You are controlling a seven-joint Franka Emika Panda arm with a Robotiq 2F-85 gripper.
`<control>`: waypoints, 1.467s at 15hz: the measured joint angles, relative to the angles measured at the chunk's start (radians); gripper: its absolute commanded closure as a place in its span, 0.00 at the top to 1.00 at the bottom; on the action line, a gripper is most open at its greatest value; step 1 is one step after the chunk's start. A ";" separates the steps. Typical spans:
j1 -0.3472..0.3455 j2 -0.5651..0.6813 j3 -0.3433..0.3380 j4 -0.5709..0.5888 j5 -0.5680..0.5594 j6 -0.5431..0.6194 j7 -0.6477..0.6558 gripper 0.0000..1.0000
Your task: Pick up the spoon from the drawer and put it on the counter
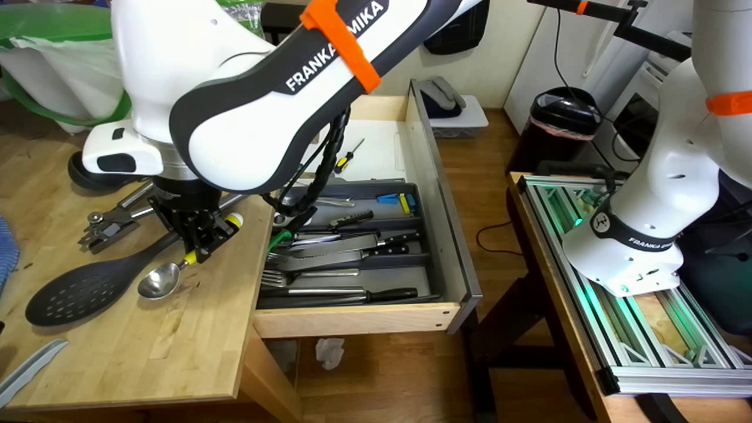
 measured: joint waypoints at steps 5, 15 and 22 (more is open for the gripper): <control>0.000 0.032 0.005 0.027 -0.016 0.000 -0.027 0.19; -0.016 0.016 0.021 0.071 -0.014 -0.001 -0.015 0.99; -0.064 -0.248 -0.025 0.075 0.033 -0.344 0.252 1.00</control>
